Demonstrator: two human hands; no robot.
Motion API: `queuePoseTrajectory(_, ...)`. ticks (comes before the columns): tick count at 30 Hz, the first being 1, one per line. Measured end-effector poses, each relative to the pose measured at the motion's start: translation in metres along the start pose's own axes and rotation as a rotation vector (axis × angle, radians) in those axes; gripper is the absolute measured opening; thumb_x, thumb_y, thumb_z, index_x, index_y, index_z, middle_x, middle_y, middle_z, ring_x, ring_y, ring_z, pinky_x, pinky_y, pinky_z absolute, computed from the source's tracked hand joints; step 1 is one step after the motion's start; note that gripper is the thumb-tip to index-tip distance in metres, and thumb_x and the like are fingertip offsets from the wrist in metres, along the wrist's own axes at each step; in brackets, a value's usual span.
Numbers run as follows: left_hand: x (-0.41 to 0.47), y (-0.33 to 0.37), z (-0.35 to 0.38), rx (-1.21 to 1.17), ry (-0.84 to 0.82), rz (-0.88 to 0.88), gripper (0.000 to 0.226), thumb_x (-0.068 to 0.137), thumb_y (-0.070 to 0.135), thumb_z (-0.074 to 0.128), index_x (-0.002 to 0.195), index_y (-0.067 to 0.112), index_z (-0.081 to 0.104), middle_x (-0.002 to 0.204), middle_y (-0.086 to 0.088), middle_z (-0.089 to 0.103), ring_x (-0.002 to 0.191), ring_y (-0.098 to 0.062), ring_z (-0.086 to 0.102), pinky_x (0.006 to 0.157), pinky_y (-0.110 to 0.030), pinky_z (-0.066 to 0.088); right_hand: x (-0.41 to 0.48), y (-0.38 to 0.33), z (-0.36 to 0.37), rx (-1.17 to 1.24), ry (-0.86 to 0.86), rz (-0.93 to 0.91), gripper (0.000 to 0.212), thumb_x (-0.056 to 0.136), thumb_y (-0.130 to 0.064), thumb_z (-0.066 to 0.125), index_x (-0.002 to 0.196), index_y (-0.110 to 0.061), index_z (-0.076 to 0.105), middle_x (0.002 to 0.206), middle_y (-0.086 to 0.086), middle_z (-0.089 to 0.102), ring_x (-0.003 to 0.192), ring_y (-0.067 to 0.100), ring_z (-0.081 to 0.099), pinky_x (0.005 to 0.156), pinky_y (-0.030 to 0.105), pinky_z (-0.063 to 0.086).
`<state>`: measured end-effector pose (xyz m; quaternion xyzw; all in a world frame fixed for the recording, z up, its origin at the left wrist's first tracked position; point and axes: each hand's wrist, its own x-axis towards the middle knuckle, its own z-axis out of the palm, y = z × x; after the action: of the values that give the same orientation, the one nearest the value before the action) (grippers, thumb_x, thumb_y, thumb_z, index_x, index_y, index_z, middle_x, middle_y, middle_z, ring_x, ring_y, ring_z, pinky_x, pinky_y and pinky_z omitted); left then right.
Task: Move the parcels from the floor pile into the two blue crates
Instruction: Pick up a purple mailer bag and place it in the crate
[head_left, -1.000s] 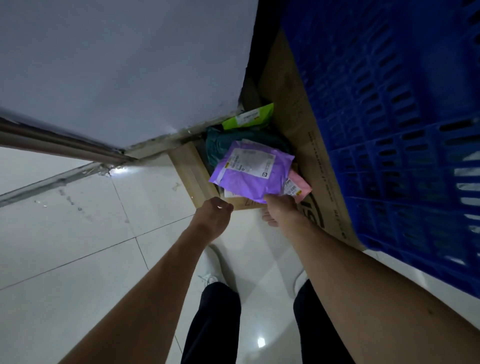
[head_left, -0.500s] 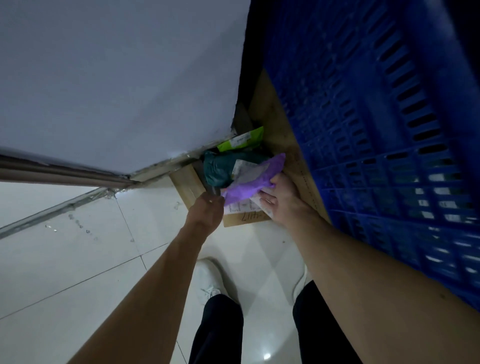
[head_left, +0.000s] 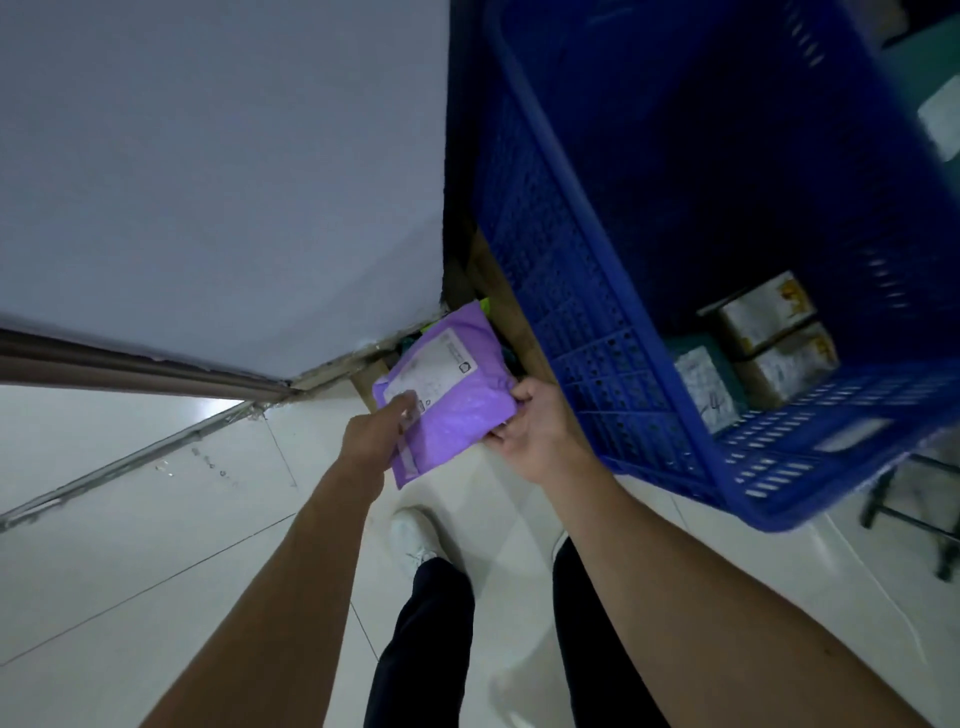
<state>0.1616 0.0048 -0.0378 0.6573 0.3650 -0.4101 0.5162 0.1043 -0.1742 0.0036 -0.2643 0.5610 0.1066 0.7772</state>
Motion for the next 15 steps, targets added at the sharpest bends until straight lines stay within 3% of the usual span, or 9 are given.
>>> queuePoseTrajectory(3,-0.053,0.013,-0.009,-0.160,-0.051,-0.020,0.030,0.086,0.021,0.076,0.108,0.003,0.067,0.087,-0.010,0.066,0.074,-0.022,0.061,0.076,-0.036,0.054,-0.055,-0.011,0.004,0.000,-0.038,-0.023,0.028,0.083,-0.010,0.037,0.094,-0.016,0.062,0.085,0.007,0.069,0.078,0.026,0.063,0.066,0.031,0.053)
queuePoseTrajectory(8,-0.139,0.043,-0.022,-0.396,-0.254,-0.011,0.031,0.089,0.007,0.069,0.120,0.002,0.066,0.117,-0.013,0.072,0.101,-0.027,0.070,0.090,-0.039,0.056,-0.149,-0.035,0.009,0.012,-0.088,-0.061,0.024,0.084,-0.011,0.036,0.074,-0.017,0.057,0.072,0.004,0.067,0.075,0.027,0.060,0.058,0.032,0.052)
queuePoseTrajectory(11,-0.194,0.056,-0.028,-0.436,-0.357,0.021,0.037,0.091,0.008,0.066,0.127,0.002,0.063,0.121,-0.015,0.070,0.111,-0.030,0.067,0.090,-0.040,0.058,-0.201,-0.043,0.007,0.027,-0.080,-0.083,0.022,0.085,-0.013,0.035,0.069,-0.015,0.051,0.064,0.004,0.062,0.066,0.023,0.057,0.061,0.032,0.047)
queuePoseTrajectory(15,-0.262,0.071,-0.041,-0.402,-0.423,0.088,0.037,0.093,0.006,0.063,0.130,0.001,0.060,0.125,-0.015,0.069,0.117,-0.030,0.065,0.092,-0.039,0.057,-0.269,-0.054,0.007,0.058,-0.137,-0.139,0.037,0.084,-0.011,0.035,0.050,-0.018,0.045,0.055,0.001,0.055,0.065,0.021,0.051,0.067,0.032,0.044)
